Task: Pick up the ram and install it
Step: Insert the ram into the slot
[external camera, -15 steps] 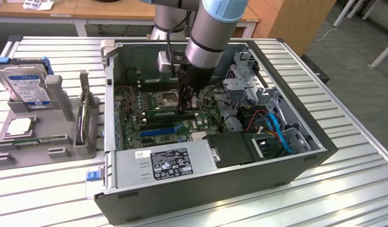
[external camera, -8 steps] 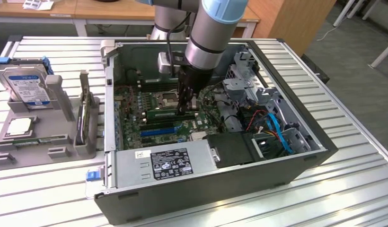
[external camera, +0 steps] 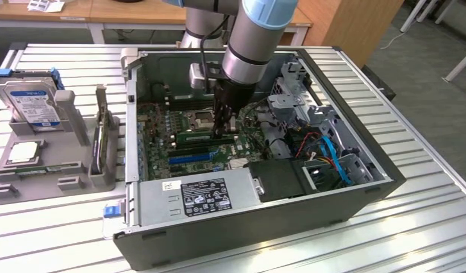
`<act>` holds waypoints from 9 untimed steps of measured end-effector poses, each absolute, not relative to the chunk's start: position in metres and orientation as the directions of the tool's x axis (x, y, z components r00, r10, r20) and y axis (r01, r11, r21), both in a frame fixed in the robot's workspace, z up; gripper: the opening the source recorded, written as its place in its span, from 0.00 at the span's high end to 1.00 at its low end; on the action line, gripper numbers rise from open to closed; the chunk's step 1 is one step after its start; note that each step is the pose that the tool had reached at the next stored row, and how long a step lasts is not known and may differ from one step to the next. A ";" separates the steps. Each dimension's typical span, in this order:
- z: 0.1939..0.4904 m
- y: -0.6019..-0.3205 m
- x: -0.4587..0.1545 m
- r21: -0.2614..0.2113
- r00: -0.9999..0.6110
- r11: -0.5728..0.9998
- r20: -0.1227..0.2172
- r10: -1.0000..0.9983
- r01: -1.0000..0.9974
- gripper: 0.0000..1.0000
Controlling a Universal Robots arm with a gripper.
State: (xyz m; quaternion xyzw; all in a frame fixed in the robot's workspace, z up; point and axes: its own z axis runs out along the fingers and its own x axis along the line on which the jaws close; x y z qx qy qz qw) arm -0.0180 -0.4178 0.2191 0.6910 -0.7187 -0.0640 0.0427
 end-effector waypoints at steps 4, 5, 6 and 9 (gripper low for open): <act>0.219 -0.418 -0.018 0.151 -0.041 0.037 -0.026 -0.999 -0.988 0.86; 0.218 -0.418 -0.018 0.151 -0.041 0.037 -0.027 -0.999 -0.988 0.86; 0.218 -0.418 -0.018 0.151 -0.041 0.037 -0.027 -0.999 -0.988 0.86; 0.217 -0.418 -0.018 0.151 -0.041 0.037 -0.026 -0.999 -0.988 0.86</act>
